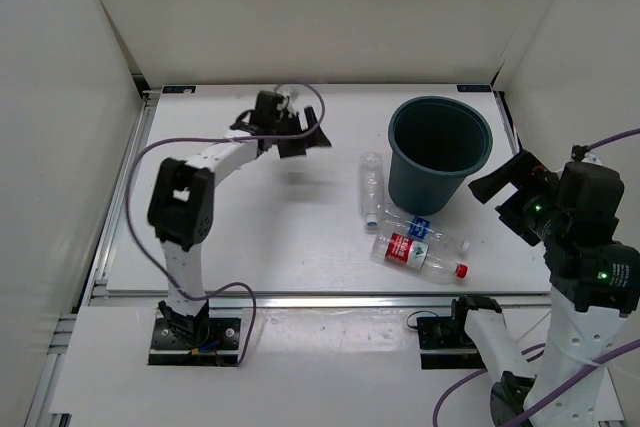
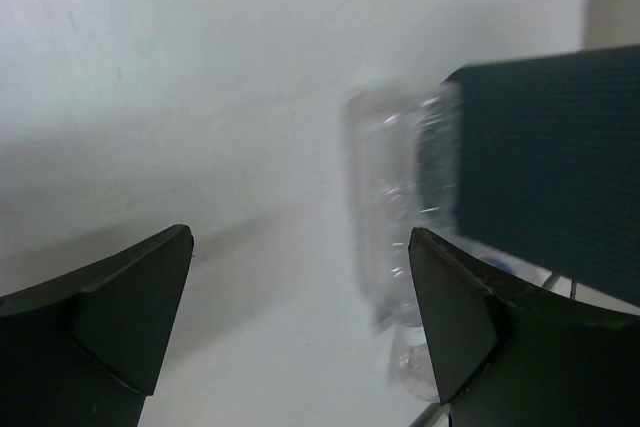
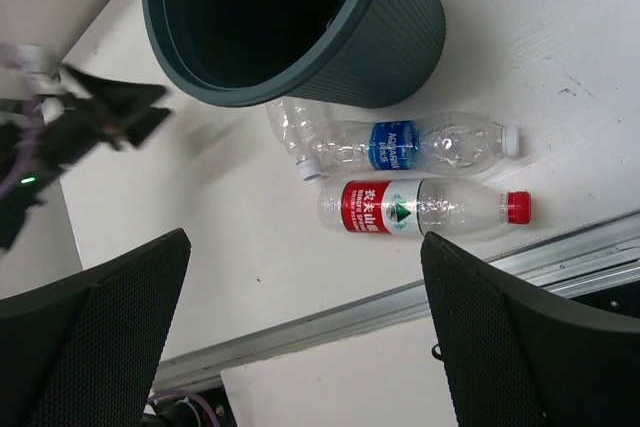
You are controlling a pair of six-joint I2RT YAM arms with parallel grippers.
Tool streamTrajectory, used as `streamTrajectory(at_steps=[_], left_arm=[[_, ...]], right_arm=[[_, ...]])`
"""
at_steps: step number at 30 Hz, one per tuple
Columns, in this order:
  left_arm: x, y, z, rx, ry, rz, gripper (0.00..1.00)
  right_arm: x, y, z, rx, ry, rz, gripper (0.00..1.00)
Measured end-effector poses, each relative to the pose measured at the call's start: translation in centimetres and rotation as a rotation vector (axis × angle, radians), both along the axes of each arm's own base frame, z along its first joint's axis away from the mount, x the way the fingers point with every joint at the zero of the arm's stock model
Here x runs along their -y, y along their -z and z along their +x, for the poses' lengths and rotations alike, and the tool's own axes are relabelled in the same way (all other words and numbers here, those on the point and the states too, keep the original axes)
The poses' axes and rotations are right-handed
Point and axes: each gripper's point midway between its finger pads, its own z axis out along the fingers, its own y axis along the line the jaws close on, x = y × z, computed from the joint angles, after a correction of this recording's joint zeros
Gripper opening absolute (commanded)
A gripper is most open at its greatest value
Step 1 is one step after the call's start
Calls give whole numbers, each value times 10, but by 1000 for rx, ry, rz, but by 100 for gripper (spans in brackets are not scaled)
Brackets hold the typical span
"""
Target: Put the plastic bottles in the bin
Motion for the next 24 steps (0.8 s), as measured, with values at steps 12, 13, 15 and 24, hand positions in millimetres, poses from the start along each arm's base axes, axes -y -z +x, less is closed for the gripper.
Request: streamTrajectory(at_steps=[12,13,15,24], left_arm=[[102,35,-21,-186,235,-124,100],[110,30,-20,-173,249,-136,100],[125,28,-18,-164,271,-155,100],[135,80,-33,-293,275,-123,100]], right_arm=[[2,6,2,-48,-1,-9,100],[2,6,2,-49,0,-13,100],[3,6,0,-56,3,-19,100],[7,-3,1,-42,0,-50,100]])
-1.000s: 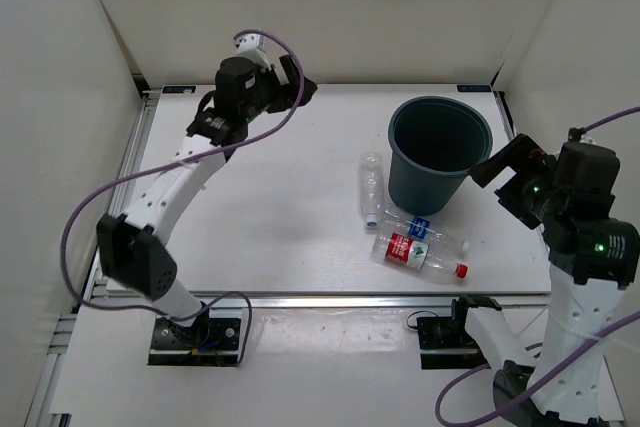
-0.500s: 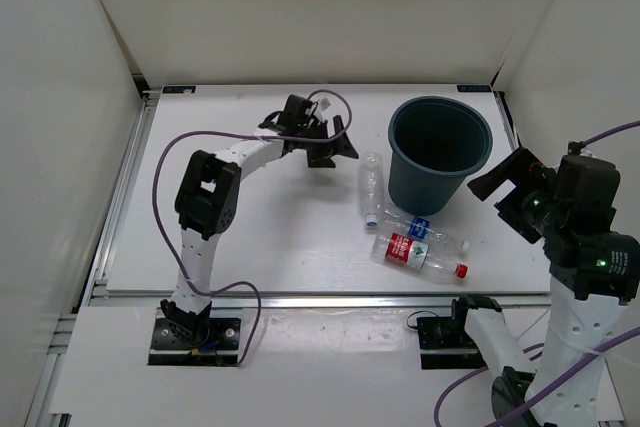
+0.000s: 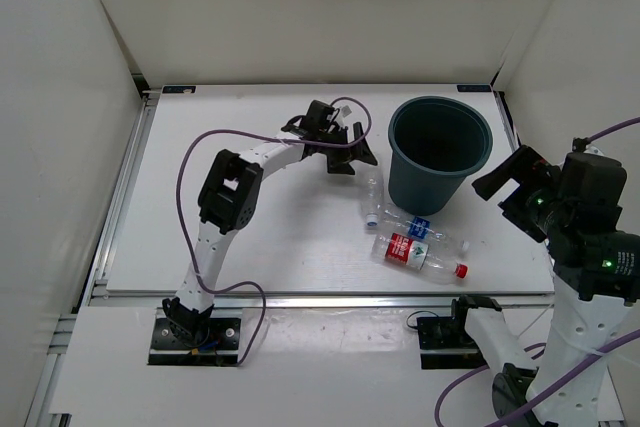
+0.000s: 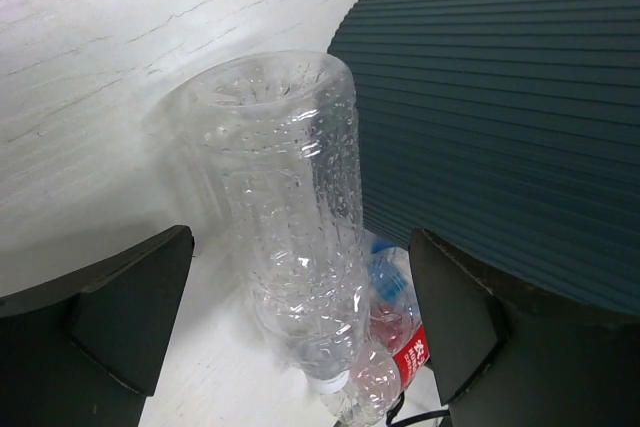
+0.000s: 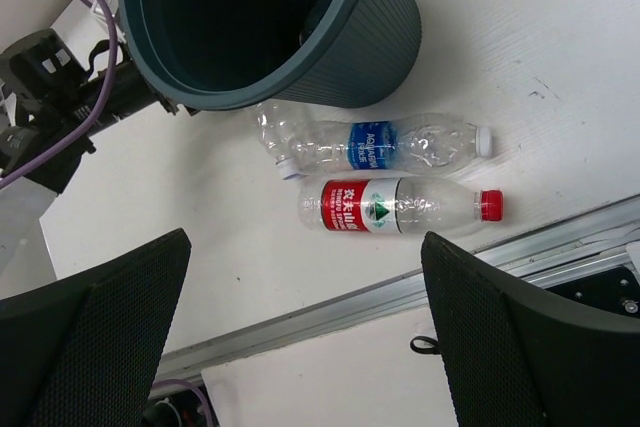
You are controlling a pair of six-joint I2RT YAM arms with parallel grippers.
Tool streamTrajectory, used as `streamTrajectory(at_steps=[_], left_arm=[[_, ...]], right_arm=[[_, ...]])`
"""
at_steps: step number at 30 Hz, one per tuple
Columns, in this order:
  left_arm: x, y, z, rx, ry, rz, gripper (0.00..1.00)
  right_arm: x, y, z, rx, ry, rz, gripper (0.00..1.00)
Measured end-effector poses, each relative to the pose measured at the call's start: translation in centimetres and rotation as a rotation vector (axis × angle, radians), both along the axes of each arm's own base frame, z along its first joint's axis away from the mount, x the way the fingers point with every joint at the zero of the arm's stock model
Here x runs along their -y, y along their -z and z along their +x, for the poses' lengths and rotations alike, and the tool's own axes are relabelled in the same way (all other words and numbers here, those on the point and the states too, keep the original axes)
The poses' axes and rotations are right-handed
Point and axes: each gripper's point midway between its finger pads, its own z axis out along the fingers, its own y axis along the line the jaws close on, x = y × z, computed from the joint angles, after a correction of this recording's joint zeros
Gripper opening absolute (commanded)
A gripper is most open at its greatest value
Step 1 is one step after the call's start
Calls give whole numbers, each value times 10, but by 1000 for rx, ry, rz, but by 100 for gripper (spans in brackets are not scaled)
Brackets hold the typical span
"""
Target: Put the plastic bottles in the bin
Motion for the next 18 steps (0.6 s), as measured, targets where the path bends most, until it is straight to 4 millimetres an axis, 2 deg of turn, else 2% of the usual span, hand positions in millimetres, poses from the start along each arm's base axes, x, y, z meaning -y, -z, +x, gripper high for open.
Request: streamTrajectory(at_steps=[5,8,12,13,15,18], left_arm=[[5,10,-7,-34,30,-11,100],[17,21,-17,-78,75,-37,100],[36,22,-36,-106,136,-65,85],[39,23,-41,-118,149,-69,74],[42,27,-50,-137,167,-71,58],[35,38,-68,-208,183,-67,42]], right_arm=[[1,0,0,0,3,-7,100],[2,0,0,-1,4,-9,100],[3,1,1,-4,6,-15,100],[3,1,1,-6,5,-18,100],[4,2,2,-9,4,-22,100],[4,3,2,-12,3,-25,100]])
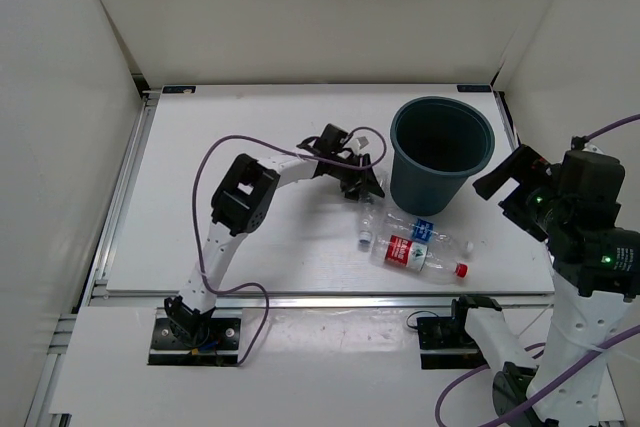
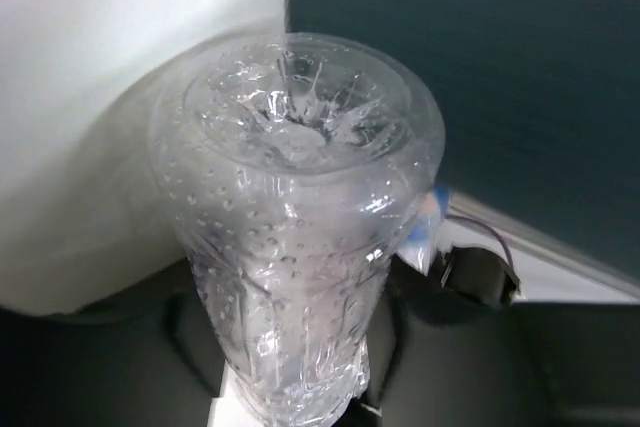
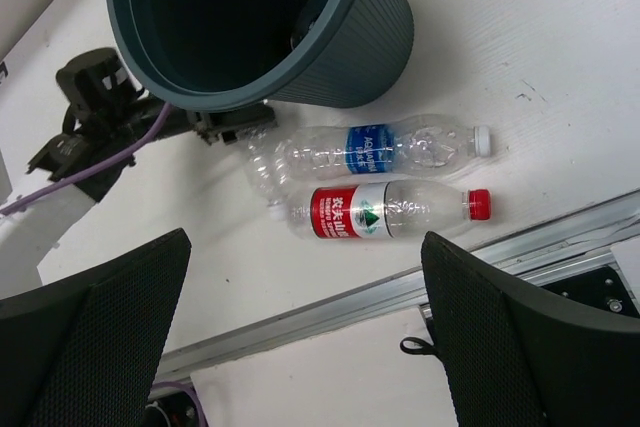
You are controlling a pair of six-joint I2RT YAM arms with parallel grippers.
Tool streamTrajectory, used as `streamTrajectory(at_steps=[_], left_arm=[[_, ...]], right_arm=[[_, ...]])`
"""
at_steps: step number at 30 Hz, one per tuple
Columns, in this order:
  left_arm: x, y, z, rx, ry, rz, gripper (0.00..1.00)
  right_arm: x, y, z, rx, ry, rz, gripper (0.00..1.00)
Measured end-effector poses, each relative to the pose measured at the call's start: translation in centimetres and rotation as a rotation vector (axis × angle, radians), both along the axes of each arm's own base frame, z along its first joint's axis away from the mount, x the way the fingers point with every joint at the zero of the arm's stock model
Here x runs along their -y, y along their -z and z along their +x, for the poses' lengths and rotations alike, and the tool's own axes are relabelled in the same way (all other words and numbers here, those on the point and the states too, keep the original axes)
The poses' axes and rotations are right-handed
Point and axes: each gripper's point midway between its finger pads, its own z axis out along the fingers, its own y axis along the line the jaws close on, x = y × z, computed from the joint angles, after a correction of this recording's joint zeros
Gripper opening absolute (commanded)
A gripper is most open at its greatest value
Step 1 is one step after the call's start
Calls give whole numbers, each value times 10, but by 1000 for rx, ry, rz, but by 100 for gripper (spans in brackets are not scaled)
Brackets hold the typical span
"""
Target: Put the plastic bottles in the bin
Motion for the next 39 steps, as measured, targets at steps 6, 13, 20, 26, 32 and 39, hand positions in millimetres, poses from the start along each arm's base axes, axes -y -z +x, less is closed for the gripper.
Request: streamTrajectory(at_steps=[6,13,20,26,32,39], left_arm=[[-80,-6,-6,-23,-158,126,36],[-154,-150,120,327,-490,87,38],[-62,-448,135,970,-481,-476,44],[34,-436,75,992,-379,-562,58],[100,-318,69,911,-294,-380,100],[75,-278,92,930,-324,-204,100]], right_arm=[[0,10,0,-30,-1,1,100],[0,30,-1,-95,-2,7,100],[-2,36,-1,-114,-3,18,100],[-3,34,-1,-109,-10,22,100],[-3,27,2,-94,-15,22,100],[-3,26,2,-88,-10,24,100]])
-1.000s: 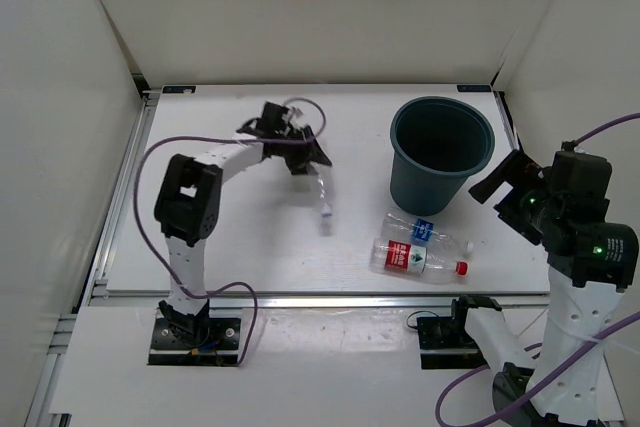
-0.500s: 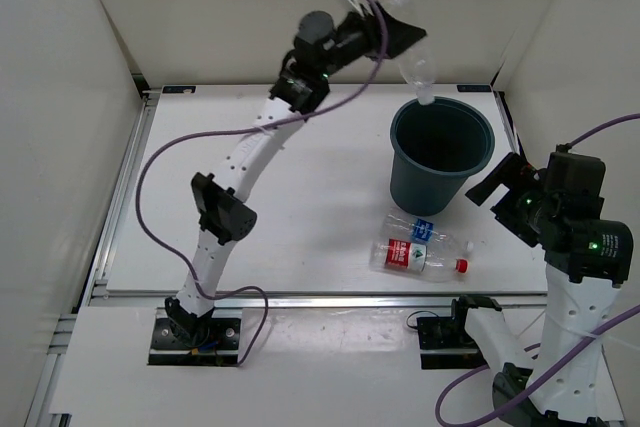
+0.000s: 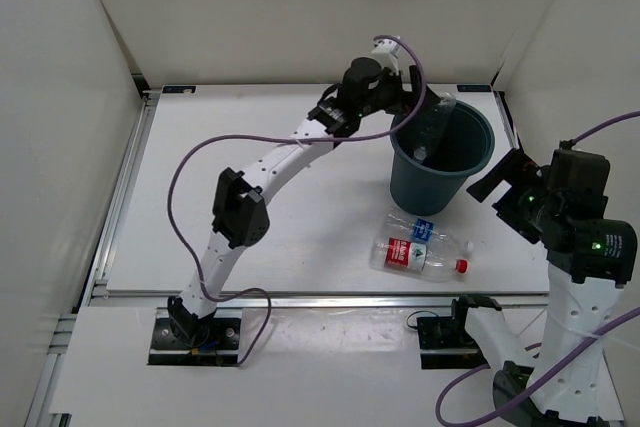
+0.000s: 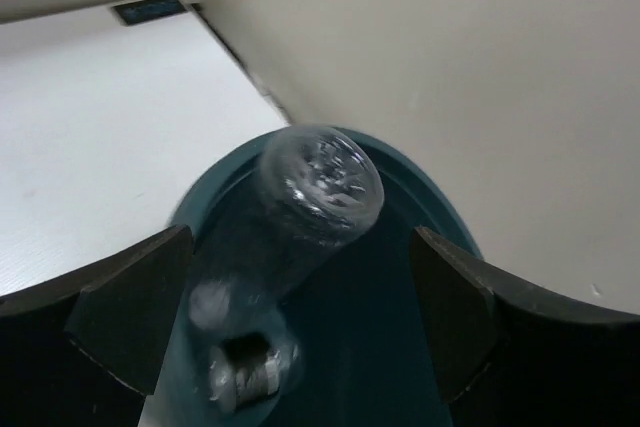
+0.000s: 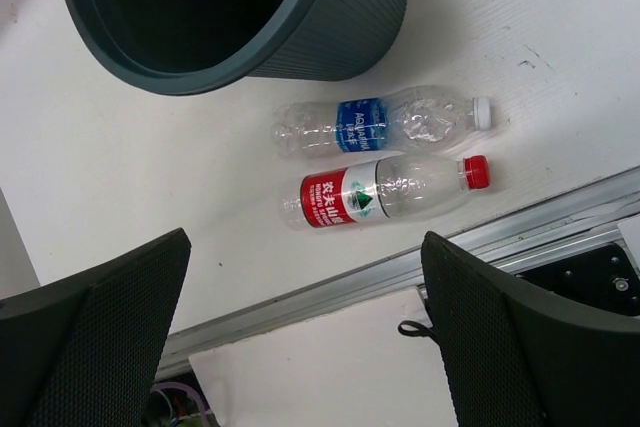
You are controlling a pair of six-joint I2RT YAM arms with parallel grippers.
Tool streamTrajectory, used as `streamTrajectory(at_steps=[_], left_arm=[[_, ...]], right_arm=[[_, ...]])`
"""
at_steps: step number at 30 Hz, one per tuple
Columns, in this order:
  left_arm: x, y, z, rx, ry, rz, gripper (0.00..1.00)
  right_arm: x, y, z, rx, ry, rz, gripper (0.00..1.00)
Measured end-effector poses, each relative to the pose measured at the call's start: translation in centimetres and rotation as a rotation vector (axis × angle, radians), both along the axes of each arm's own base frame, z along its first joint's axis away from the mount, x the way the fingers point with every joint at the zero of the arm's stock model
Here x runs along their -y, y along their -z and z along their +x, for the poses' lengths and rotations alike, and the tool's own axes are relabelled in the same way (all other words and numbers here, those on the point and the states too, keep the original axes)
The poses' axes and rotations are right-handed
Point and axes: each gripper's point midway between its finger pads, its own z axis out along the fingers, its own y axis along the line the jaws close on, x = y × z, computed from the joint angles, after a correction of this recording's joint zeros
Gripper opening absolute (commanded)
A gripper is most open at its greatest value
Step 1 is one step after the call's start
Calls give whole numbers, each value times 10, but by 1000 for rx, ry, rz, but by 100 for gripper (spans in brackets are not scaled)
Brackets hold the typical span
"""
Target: Put the plastic bottles in the bin
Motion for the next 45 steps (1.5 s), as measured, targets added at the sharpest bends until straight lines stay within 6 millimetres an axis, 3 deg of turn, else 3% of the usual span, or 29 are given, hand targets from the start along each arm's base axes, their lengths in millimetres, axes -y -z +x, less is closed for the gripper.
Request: streamTrajectory(at_steps=[2,4,6,9,12,14,20,22,25,28,31,34,36,41,45], left_arm=[[-31,-16,0,10,-58,26,100],[-79,-38,-4,9,-150,41,100],[-147,-80,-13,38,-278,2,100],[-253,-125,-45,94,-435,-80,100],[-305,-119,-79,93,-503,-121,100],[-313,-84,-96,42,-502,-96,100],[-327,78,-113,-244,-519,163,100],[-335,102,-121,-288,-525,226,100],[-341,102,-121,-274,-536,252,100],[-344,98,-121,-251,-543,259,100],[-344,97,-121,-244,-540,270,100],[-344,93,-118,-235,-540,273,100],[-344,90,-117,-226,-541,275,100],[-346,90,-116,-217,-543,288,100],[-347,91,-117,-217,-542,295,100]], right_arm=[[0,-2,-1,11,6,5,100],[-1,-4,-2,26,9,8,100],[-2,-4,-4,45,3,11,100],[-12,10,-10,60,-65,25,100],[-27,28,-18,36,-172,56,100],[-34,42,-22,9,-225,66,100],[-30,55,-25,23,-321,-37,100],[-29,54,-25,44,-365,-86,100],[-26,41,-22,74,-407,-159,100],[-17,-2,-7,157,-420,-259,100],[-11,-63,12,314,-452,-411,100],[-18,-85,14,408,-565,-531,99],[-22,-76,12,409,-658,-612,98],[-41,-11,5,286,-1001,-779,99],[-61,30,-2,220,-1233,-823,99]])
